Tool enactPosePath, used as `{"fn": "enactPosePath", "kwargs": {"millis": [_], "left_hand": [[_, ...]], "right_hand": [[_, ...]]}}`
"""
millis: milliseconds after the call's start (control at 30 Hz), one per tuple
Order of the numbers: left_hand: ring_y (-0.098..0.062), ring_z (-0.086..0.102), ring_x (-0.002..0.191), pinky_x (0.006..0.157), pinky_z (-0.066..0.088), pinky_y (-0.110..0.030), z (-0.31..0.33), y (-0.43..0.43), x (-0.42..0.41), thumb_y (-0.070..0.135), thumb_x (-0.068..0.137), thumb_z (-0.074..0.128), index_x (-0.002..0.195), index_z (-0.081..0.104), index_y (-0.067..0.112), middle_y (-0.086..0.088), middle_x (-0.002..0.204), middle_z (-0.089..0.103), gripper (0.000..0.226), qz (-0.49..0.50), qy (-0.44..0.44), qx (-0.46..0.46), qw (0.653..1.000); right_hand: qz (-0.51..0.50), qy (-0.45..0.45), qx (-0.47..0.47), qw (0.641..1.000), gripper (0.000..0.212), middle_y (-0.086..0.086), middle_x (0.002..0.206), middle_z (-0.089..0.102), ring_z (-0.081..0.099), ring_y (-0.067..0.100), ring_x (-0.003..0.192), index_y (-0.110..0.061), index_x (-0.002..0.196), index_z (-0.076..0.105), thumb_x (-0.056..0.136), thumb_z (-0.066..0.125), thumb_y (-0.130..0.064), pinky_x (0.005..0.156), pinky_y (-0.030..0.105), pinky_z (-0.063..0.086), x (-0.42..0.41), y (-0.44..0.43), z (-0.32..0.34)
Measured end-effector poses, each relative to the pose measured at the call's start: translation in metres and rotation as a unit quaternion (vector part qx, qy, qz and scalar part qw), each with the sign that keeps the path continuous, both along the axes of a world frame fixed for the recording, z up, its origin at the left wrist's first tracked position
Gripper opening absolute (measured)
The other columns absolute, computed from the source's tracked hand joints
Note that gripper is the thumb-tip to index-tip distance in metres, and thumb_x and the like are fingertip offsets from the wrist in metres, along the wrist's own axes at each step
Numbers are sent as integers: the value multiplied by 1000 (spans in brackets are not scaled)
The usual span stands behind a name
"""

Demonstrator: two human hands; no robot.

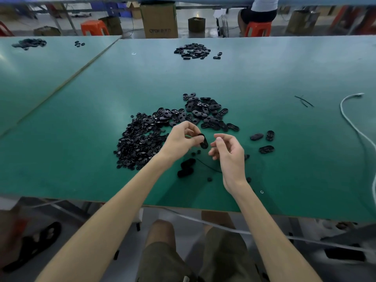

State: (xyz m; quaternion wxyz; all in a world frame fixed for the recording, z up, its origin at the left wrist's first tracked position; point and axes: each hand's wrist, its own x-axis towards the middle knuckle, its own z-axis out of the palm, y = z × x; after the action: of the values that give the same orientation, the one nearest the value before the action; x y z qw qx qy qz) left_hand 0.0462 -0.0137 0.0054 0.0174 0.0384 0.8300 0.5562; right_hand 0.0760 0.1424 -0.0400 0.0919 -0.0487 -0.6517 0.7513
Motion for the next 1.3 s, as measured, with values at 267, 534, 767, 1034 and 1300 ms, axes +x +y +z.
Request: {"fn": "enactPosePath", "kwargs": {"millis": [267, 534, 767, 1034, 1300], "left_hand": [[-15, 71, 80, 74, 59, -26, 1, -6, 7, 2, 93, 72, 102, 71, 6, -8, 92, 70, 9, -22, 2, 88, 996], [-19, 70, 83, 80, 56, -29, -2, -10, 11, 4, 90, 76, 97, 73, 11, -8, 97, 75, 10, -43, 24, 96, 994], [-24, 72, 86, 81, 60, -43, -9, -11, 12, -1, 91, 73, 106, 71, 8, -15, 106, 74, 18, -36, 23, 81, 996], [-18, 73, 81, 64, 54, -27, -12, -15, 13, 5, 92, 75, 115, 70, 5, -9, 102, 76, 23, -53, -10, 103, 993], [-14, 70, 75, 64, 54, -24, -23, -14, 10, 13, 98, 69, 104, 76, 7, -4, 84, 75, 12, -6, -48, 195, 980]], "right_hand": [[41, 3, 36, 999, 22, -4, 78, 75, 68, 12, 64, -9, 107, 71, 109, 54, -22, 58, 24, 53, 1, -3, 2], [78, 9, 41, 996, 22, 6, 83, 78, 68, 16, 58, -6, 106, 71, 109, 56, -22, 52, 24, 51, 3, -4, 4], [50, 14, 19, 998, 5, -1, 80, 75, 68, 13, 66, -10, 104, 70, 100, 70, -12, 60, 25, 53, 0, -2, 1], [51, 14, 15, 998, 4, -2, 80, 75, 66, 12, 63, -11, 101, 71, 98, 72, -11, 58, 24, 52, 0, -1, 2], [66, 15, 11, 998, 8, -2, 82, 77, 70, 12, 69, -12, 99, 72, 93, 78, -12, 62, 21, 54, 2, -2, 2]]}}
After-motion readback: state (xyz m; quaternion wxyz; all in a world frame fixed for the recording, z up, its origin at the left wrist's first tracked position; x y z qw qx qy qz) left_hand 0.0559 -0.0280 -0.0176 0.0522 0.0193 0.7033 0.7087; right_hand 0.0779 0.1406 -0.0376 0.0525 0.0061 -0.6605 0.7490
